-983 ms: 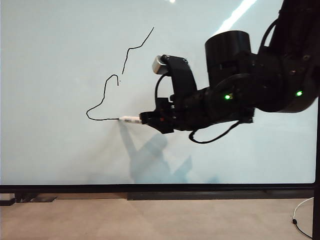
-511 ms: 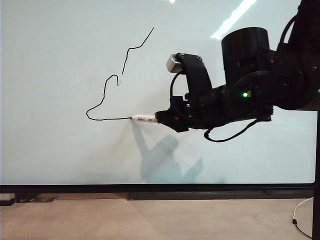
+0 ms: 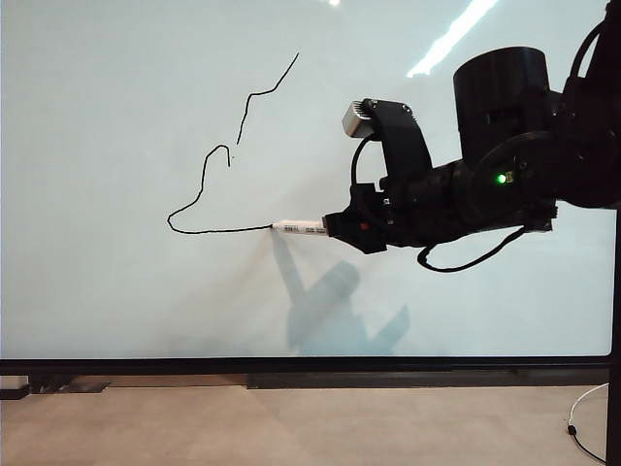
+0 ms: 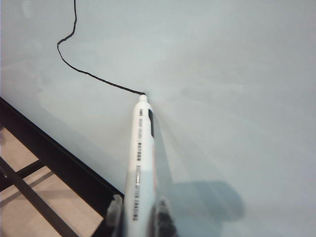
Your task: Pick up the pen on the shelf to the right of the whiteboard and draw a triangle.
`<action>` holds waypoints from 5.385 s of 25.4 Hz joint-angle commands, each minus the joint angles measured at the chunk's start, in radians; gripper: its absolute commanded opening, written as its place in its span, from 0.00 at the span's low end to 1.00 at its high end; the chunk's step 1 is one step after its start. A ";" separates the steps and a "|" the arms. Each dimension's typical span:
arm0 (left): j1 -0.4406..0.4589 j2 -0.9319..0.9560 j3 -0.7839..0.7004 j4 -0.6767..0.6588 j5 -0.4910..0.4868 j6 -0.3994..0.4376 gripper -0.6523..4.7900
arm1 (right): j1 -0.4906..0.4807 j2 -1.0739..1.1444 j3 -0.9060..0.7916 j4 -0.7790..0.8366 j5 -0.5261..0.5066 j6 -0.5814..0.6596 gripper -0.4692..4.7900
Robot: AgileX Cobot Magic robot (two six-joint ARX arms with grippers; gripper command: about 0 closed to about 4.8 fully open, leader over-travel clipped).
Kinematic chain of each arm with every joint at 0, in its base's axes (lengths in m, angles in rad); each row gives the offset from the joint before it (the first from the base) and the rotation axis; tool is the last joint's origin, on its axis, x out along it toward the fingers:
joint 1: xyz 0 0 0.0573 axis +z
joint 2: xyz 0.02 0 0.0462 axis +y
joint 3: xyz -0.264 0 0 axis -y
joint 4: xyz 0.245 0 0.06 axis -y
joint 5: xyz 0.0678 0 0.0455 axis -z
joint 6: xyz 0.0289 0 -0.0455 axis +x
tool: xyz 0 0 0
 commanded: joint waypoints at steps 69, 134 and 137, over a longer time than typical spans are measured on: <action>0.000 0.000 0.003 0.009 0.003 0.001 0.11 | -0.364 -0.142 -0.289 0.203 -0.027 -0.002 0.07; 0.000 0.000 0.003 0.009 0.003 0.001 0.11 | -0.048 -0.331 0.064 -0.073 -0.048 -0.039 0.07; 0.000 0.000 0.003 0.009 0.003 0.001 0.11 | -0.048 -0.331 0.054 -0.076 -0.024 -0.051 0.07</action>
